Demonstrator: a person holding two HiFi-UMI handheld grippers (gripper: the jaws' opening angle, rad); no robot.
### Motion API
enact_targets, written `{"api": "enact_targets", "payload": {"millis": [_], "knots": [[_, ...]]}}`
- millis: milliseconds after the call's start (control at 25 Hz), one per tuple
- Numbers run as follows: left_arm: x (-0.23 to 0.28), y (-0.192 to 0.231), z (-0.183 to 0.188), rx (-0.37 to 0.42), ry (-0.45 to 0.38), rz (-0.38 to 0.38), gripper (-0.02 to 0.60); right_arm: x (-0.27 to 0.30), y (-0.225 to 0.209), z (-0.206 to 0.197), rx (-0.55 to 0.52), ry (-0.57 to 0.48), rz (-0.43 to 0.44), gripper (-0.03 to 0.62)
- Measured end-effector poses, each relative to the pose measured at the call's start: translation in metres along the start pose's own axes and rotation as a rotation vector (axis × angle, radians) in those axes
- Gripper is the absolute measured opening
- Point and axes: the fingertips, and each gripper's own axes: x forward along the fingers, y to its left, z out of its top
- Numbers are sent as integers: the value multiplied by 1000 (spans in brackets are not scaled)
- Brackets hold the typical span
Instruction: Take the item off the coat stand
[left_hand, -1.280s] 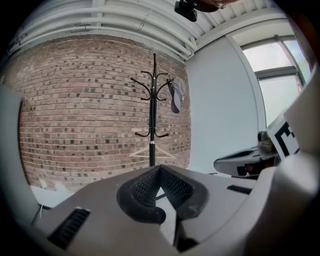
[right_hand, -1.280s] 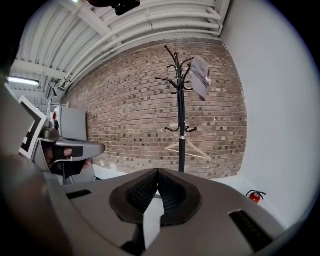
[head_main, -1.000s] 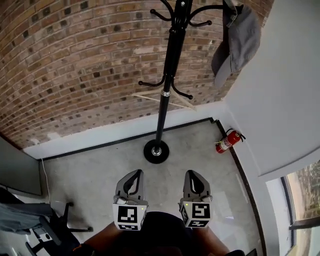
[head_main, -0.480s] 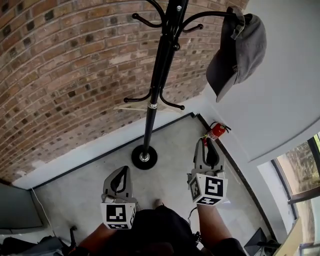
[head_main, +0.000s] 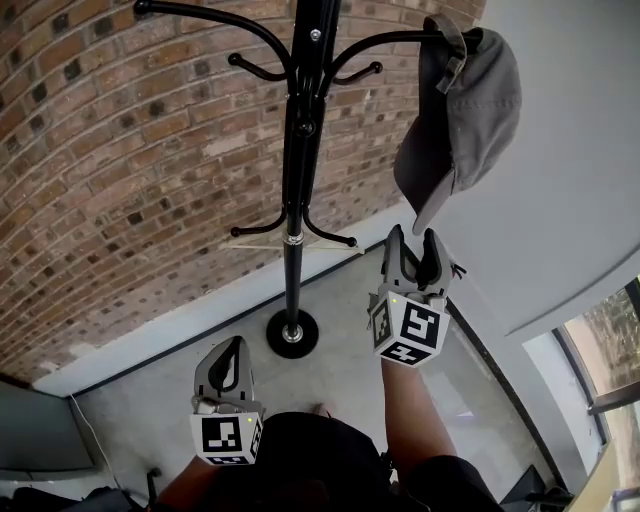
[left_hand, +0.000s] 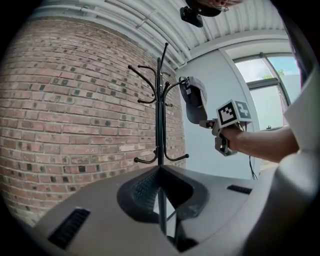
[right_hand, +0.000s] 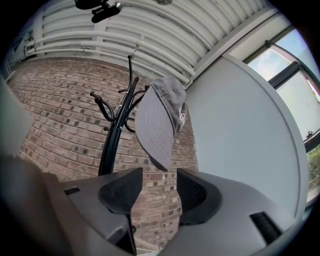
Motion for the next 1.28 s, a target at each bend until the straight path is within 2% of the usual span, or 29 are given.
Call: {"api": "enact_targets", "payload": {"millis": [200, 440, 680, 720, 800, 1040, 1280], "knots": [[15, -2, 5, 31, 1, 22, 25, 27, -7, 15, 33, -120, -46, 195], [28, -4, 12, 46, -14, 39, 25, 27, -18, 47, -6, -257, -107, 193], [35, 0, 15, 31, -22, 46, 25, 22, -27, 63, -48, -289, -133, 177], [36, -1, 15, 31, -23, 43, 25, 20, -29, 63, -49, -289, -141, 122], [39, -3, 14, 28, -23, 35, 25, 18, -33, 62, -49, -283, -150, 51], [46, -10, 11, 23, -17, 2, 25, 10, -45, 75, -6, -287, -150, 37], [46, -12, 14, 4, -21, -15, 25, 18, -59, 124, 11, -355, -172, 35]]}}
